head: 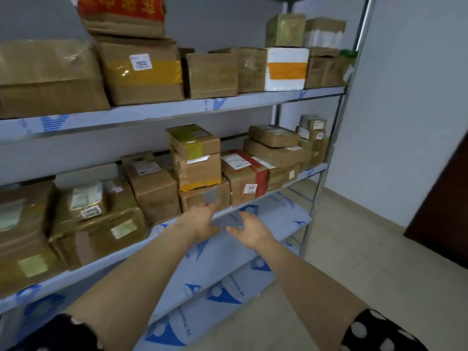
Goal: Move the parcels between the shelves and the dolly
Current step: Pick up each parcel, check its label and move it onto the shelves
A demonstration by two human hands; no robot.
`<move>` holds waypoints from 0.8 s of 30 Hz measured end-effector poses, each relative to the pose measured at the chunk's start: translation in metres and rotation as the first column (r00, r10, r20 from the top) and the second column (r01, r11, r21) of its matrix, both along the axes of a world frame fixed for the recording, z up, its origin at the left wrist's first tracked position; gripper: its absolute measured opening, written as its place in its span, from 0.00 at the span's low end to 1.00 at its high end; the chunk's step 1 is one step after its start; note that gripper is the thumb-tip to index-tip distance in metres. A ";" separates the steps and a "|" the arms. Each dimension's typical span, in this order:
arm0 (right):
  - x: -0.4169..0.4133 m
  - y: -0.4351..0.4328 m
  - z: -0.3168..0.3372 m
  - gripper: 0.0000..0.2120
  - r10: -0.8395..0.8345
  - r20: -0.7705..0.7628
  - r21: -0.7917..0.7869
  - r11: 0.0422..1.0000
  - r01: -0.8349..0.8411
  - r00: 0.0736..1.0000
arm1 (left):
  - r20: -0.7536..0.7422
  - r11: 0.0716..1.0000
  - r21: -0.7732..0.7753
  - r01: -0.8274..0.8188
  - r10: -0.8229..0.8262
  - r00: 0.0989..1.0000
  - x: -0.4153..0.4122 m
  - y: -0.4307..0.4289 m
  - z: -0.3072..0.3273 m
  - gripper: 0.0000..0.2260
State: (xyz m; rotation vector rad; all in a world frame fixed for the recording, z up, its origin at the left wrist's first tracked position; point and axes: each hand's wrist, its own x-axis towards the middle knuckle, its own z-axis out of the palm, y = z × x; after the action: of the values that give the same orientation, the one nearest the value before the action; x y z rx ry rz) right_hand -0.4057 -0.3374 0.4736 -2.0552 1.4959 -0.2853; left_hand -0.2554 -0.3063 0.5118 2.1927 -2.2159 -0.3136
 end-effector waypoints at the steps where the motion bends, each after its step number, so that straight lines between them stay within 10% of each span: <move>1: -0.020 -0.014 0.002 0.32 -0.025 0.015 -0.004 1.000 0.025 1.000 | -0.004 1.000 -0.013 0.016 -0.016 1.000 -0.019 -0.017 0.001 0.35; 12: -0.276 -0.168 0.028 0.29 -0.190 0.090 -0.009 0.981 0.191 0.978 | -0.088 0.993 -0.106 0.053 -0.063 0.994 -0.242 -0.201 0.018 0.29; 24: -0.346 -0.338 0.064 0.20 -0.170 0.212 -0.178 0.961 0.209 0.962 | -0.230 0.965 -0.245 -0.090 0.033 0.973 -0.315 -0.351 0.059 0.26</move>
State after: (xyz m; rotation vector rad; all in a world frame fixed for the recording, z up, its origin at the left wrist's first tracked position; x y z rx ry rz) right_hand -0.7519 -0.6749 0.5376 -1.9663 1.5978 -0.7192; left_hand -0.5704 -0.6570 0.5708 1.9805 -1.9450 -0.2463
